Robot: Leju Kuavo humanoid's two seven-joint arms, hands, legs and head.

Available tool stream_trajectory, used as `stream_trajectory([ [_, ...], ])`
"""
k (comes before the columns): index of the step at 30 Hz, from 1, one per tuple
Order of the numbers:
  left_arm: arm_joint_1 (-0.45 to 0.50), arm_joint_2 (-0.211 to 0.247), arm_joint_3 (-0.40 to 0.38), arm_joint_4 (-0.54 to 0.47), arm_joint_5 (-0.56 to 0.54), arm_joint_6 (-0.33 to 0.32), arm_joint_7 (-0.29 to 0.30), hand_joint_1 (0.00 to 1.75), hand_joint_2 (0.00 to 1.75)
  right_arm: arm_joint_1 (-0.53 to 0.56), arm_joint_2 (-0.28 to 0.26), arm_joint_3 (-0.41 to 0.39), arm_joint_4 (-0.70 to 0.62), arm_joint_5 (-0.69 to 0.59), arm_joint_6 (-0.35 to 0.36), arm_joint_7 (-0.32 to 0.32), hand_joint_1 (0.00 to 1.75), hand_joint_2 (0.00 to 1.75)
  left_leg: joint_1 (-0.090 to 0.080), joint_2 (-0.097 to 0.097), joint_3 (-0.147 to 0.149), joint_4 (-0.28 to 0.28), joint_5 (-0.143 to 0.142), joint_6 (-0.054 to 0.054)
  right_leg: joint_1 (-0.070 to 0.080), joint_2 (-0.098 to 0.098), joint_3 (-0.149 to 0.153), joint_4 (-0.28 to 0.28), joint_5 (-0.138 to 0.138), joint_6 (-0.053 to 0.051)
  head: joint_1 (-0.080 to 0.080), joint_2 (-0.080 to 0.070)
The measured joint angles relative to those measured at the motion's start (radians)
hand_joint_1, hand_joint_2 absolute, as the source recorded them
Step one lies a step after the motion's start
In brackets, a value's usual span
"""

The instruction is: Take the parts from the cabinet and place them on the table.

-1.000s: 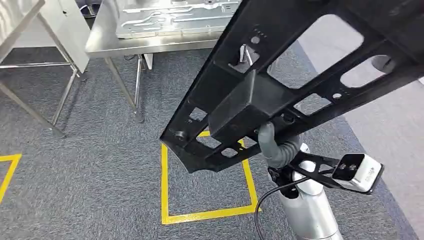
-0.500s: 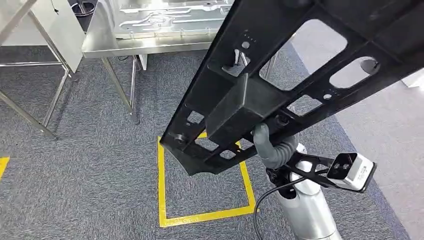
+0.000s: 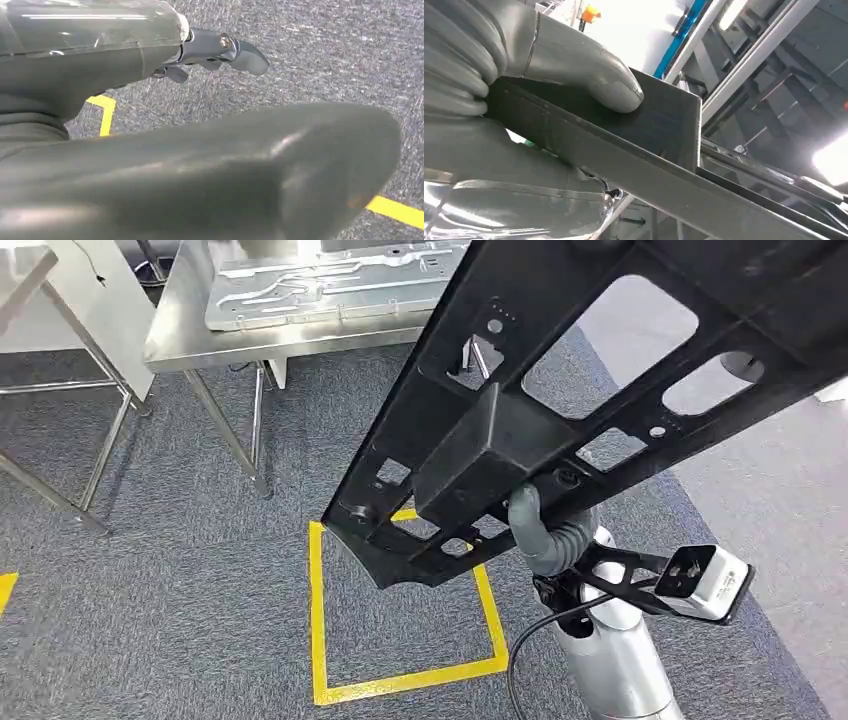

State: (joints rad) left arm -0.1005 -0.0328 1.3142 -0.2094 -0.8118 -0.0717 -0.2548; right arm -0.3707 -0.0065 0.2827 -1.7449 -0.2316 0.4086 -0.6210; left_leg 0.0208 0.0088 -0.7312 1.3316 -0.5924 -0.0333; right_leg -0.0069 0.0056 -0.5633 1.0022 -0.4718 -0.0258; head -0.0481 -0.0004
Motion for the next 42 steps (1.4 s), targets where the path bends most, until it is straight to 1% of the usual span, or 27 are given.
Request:
stream_trajectory([
  [2,0.001,0.0,0.0,0.0,0.0,0.0,0.0,0.0,0.0,0.001,0.0,0.0,0.0,0.0,0.0,0.0,1.75,1.75,0.0,0.0,0.029,-0.097,0.087,0.005,0.001,0.005,0.019,0.0,-0.013,0.003,0.0,0.0],
  [4,0.001,0.003,0.0,0.0,0.0,0.0,-0.002,0.0,0.0,-0.001,0.0,0.0,0.0,0.0,0.0,0.0,1.75,1.75,-0.002,-0.001,0.099,-0.27,0.185,0.018,0.002,0.006,0.041,0.0,-0.031,0.009,0.0,0.0],
  [6,-0.001,0.004,0.0,0.0,0.001,0.0,-0.004,0.0,0.0,-0.004,0.0,0.0,0.0,-0.001,0.0,0.0,1.75,1.75,-0.011,-0.002,0.123,-0.307,0.15,0.03,0.006,0.01,0.042,0.001,-0.045,0.023,0.0,0.0],
  [8,0.001,0.004,0.0,0.0,0.002,0.0,-0.006,0.0,0.0,-0.003,0.0,0.0,0.0,-0.001,0.0,0.003,1.75,1.75,-0.011,-0.002,0.124,-0.319,0.144,0.043,0.006,0.009,0.05,0.001,-0.035,0.037,0.0,0.0],
  [10,0.002,0.004,0.0,0.0,0.002,-0.001,-0.006,0.0,0.0,-0.006,0.0,0.001,-0.002,-0.001,0.0,0.005,1.75,1.75,-0.006,-0.006,0.151,-0.331,0.141,0.054,0.002,0.006,0.045,0.027,-0.042,0.047,0.0,0.0],
  [11,0.001,0.004,0.0,0.0,0.002,-0.001,-0.007,0.0,0.0,-0.009,0.0,0.001,-0.002,-0.001,0.001,0.003,1.75,1.75,-0.005,-0.006,0.162,-0.333,0.136,0.06,0.001,0.004,0.015,0.083,-0.047,0.048,0.0,0.0],
  [13,0.001,0.004,0.0,0.0,0.002,-0.001,-0.007,0.0,0.0,-0.007,0.0,0.002,-0.002,-0.002,0.0,0.003,1.75,1.75,-0.005,-0.006,0.177,-0.334,0.121,0.063,-0.001,0.004,-0.091,0.235,-0.093,0.056,0.0,0.0],
  [15,0.004,0.004,0.0,0.0,0.002,-0.001,-0.006,0.0,0.0,-0.002,0.0,0.002,-0.002,-0.002,0.0,0.004,1.75,1.75,-0.005,-0.006,0.197,-0.334,0.102,0.062,-0.002,0.003,-0.17,0.312,-0.137,0.062,0.0,0.0],
  [17,0.006,0.004,0.0,0.0,0.002,-0.001,-0.006,0.0,0.0,-0.002,0.0,0.002,-0.002,-0.002,0.0,0.004,1.75,1.75,-0.005,-0.009,0.23,-0.334,0.077,0.058,-0.006,0.0,-0.177,0.242,-0.103,0.061,0.0,0.0],
  [18,0.006,0.004,0.0,0.0,0.002,-0.001,-0.006,0.0,0.0,-0.002,0.0,0.002,-0.002,-0.002,0.0,0.004,1.75,1.75,-0.005,-0.009,0.251,-0.334,0.063,0.056,-0.006,-0.001,-0.158,0.166,-0.05,0.057,0.0,0.0],
  [20,0.007,0.004,0.001,0.0,0.002,-0.002,-0.007,0.0,0.0,0.0,0.0,0.002,0.0,-0.002,0.0,0.004,1.75,1.75,-0.006,-0.008,0.274,-0.334,0.036,0.047,-0.003,-0.012,-0.139,0.024,0.126,0.043,0.0,0.0],
  [21,0.005,0.004,0.001,0.0,0.002,-0.002,-0.007,0.0,0.0,0.001,-0.001,0.003,0.002,-0.002,0.0,0.003,1.75,1.75,-0.008,-0.011,0.283,-0.339,0.026,0.04,0.006,-0.013,-0.136,0.027,0.096,0.042,0.001,0.0],
  [24,0.001,0.004,0.002,0.0,0.003,-0.002,-0.009,0.0,0.0,-0.001,0.0,0.003,-0.001,-0.001,0.0,0.003,1.75,1.75,-0.007,-0.006,0.312,-0.34,0.034,0.019,0.008,0.0,-0.107,0.017,0.078,0.016,0.0,0.0],
  [26,-0.008,0.004,0.001,0.0,0.002,-0.003,-0.009,0.0,0.0,-0.003,0.0,0.003,-0.005,-0.002,0.0,0.002,1.75,1.75,-0.003,-0.007,0.26,-0.229,0.065,0.012,0.004,0.0,-0.068,0.004,0.062,0.005,0.0,0.0],
  [27,-0.009,0.004,0.001,0.0,0.002,-0.003,-0.009,0.0,0.0,-0.003,0.0,0.003,-0.004,-0.002,0.0,0.003,1.75,1.75,-0.001,-0.008,0.209,-0.152,0.068,0.009,0.004,-0.001,-0.055,0.003,0.051,0.0,0.0,0.0],
  [28,-0.006,0.004,0.001,0.0,0.002,-0.002,-0.009,0.0,0.0,-0.002,0.0,0.003,-0.004,-0.002,0.0,0.004,1.75,1.75,-0.002,-0.008,0.158,-0.089,0.043,0.007,0.004,0.0,-0.042,0.003,0.039,-0.002,0.0,0.0],
  [30,0.002,0.005,0.002,0.0,0.002,-0.002,-0.009,0.0,0.0,0.001,0.0,0.003,-0.001,-0.002,0.0,0.007,1.75,1.75,-0.002,-0.008,0.074,-0.027,-0.067,0.005,0.004,0.007,-0.011,0.003,0.012,-0.004,0.0,0.0],
  [31,0.004,0.005,0.002,0.0,0.002,-0.002,-0.009,0.0,0.0,0.002,0.0,0.003,0.001,-0.002,0.0,0.008,1.75,1.75,-0.002,-0.008,0.051,-0.039,-0.1,0.005,0.005,0.01,0.008,0.003,-0.003,-0.003,0.0,0.0],
  [32,0.005,0.005,0.002,0.0,0.002,-0.002,-0.009,0.0,0.0,0.002,0.0,0.003,0.003,-0.002,0.0,0.01,1.75,1.75,-0.003,-0.008,0.042,-0.077,-0.096,0.008,0.006,0.011,0.029,0.003,-0.018,-0.003,0.0,0.0],
  [33,0.006,0.005,0.002,0.0,0.001,-0.002,-0.009,0.0,0.0,0.002,0.0,0.003,0.006,-0.002,0.0,0.01,1.75,1.75,-0.004,-0.008,0.045,-0.138,-0.054,0.014,0.008,0.011,0.051,0.003,-0.034,-0.002,0.0,0.0],
  [34,0.007,0.007,0.002,0.0,0.002,-0.002,-0.009,0.0,0.0,0.003,0.0,0.003,0.008,-0.002,0.0,0.011,1.75,1.75,-0.009,-0.008,0.051,-0.212,0.037,0.025,0.01,0.011,0.07,0.002,-0.049,-0.001,0.0,0.0],
  [35,0.009,0.011,0.002,0.0,0.002,-0.002,-0.009,0.0,0.0,0.003,0.0,0.003,0.011,-0.002,-0.001,0.011,1.75,1.75,-0.013,-0.008,0.052,-0.279,0.159,0.036,0.009,0.01,0.078,0.001,-0.06,0.0,0.0,0.0],
  [36,0.013,0.011,0.002,0.0,0.001,-0.002,-0.009,0.0,0.0,0.008,0.0,0.003,0.015,-0.002,-0.002,0.011,1.75,1.75,-0.019,-0.016,0.049,-0.29,0.183,0.038,0.013,0.02,0.089,0.004,-0.072,0.008,0.0,0.0],
  [37,0.014,0.013,0.002,0.0,0.002,-0.001,-0.008,0.0,0.0,0.008,0.0,0.004,0.015,-0.002,-0.003,0.012,1.75,1.75,-0.02,-0.017,0.061,-0.29,0.182,0.04,0.013,0.022,0.094,0.0,-0.084,0.015,0.0,0.0],
  [39,0.01,0.013,0.002,0.0,0.002,0.0,-0.009,0.0,0.0,0.007,0.0,0.003,0.015,-0.001,-0.01,0.018,1.75,1.75,-0.018,-0.016,0.079,-0.302,0.192,0.051,0.014,0.022,0.105,0.022,-0.068,0.028,0.0,0.0],
  [41,0.006,0.011,0.002,0.0,0.002,0.0,-0.01,0.0,0.0,0.004,0.0,0.003,0.015,0.003,-0.018,0.024,1.75,1.75,-0.011,-0.017,0.114,-0.316,0.188,0.055,0.013,0.012,0.074,0.101,-0.053,0.039,0.0,0.0],
  [42,0.005,0.011,0.002,0.0,0.003,0.0,-0.009,0.0,0.0,0.004,0.0,0.004,0.015,0.014,-0.021,0.027,1.75,1.75,-0.011,-0.017,0.124,-0.32,0.18,0.059,0.01,0.007,0.033,0.163,-0.054,0.045,0.0,0.0],
])
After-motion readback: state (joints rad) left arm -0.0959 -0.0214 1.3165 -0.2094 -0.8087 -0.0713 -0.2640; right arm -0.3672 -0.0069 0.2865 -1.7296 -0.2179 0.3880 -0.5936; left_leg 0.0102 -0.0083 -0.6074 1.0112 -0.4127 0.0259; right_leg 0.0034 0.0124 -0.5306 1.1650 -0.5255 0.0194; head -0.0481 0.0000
